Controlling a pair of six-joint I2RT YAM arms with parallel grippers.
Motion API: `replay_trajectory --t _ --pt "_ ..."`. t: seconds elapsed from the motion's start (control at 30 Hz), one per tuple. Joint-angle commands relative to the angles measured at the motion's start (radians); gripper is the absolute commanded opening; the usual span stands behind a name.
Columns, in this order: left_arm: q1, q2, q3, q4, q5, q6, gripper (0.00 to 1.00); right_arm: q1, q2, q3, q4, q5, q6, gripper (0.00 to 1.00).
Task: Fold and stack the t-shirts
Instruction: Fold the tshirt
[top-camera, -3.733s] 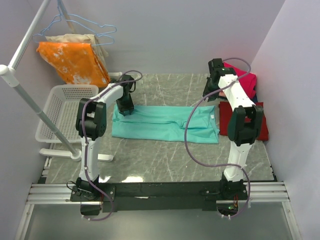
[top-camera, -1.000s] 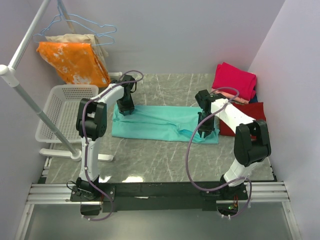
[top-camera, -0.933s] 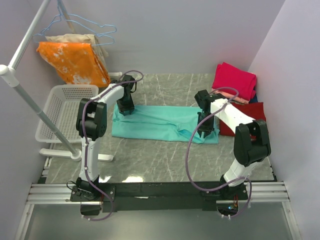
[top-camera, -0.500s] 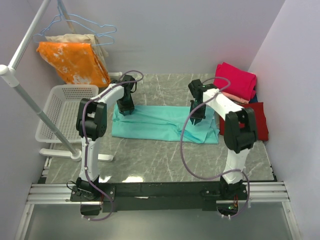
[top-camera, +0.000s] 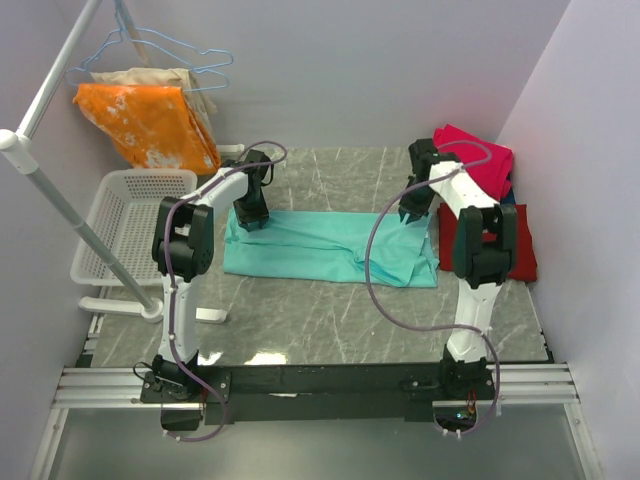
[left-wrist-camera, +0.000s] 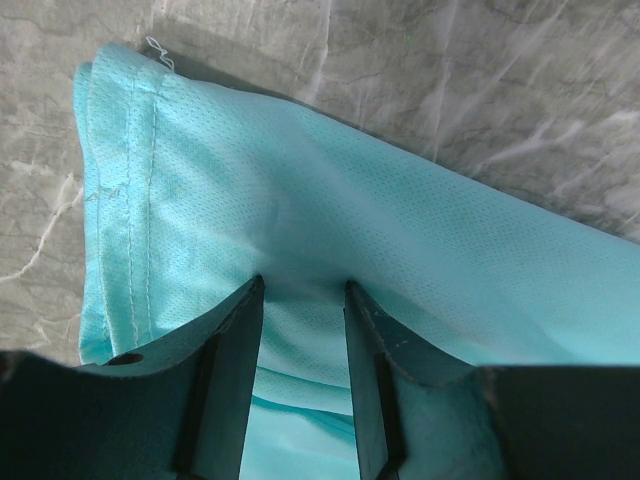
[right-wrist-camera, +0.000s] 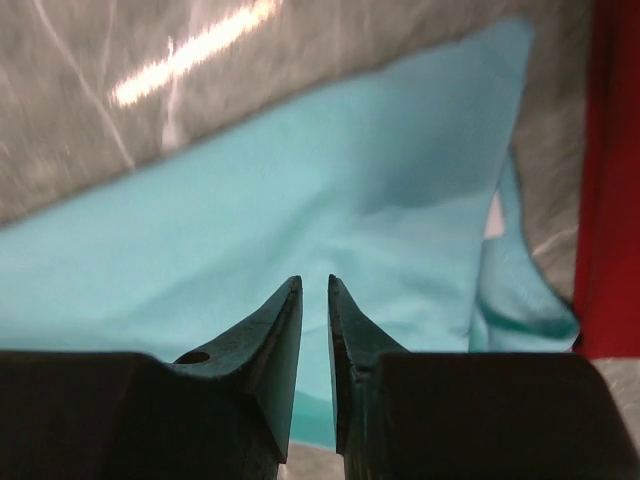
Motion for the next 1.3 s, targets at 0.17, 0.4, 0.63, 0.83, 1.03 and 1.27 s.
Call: replay_trajectory --t 0.17,0.4,0.63,0.83,1.03,1.27 --pt "-0.003 -0.018 -0.020 -0.026 -0.039 -0.003 0.44 -0.068 0.049 0.021 -0.008 0.036 0.008 0.24" --pt "-0.003 -0.006 -0.011 -0.031 -0.041 0.003 0.44 -0.129 0.020 -0.041 0.032 0.047 0.008 0.25" --pt "-0.003 0.007 -0.001 -0.034 -0.039 0.006 0.45 -0.175 -0.010 -0.071 0.041 0.059 0.002 0.25" --pt "-0.003 0.011 0.006 -0.036 -0.038 0.011 0.45 -0.194 -0.004 -0.071 0.047 0.059 -0.005 0.29" --pt "-0.002 0.014 0.015 -0.039 -0.038 0.015 0.45 -0.198 0.012 -0.064 0.070 0.030 -0.008 0.31" --pt "-0.002 0.016 0.022 -0.045 -0.039 0.017 0.45 -0.198 0.042 -0.055 0.092 -0.005 -0.008 0.29"
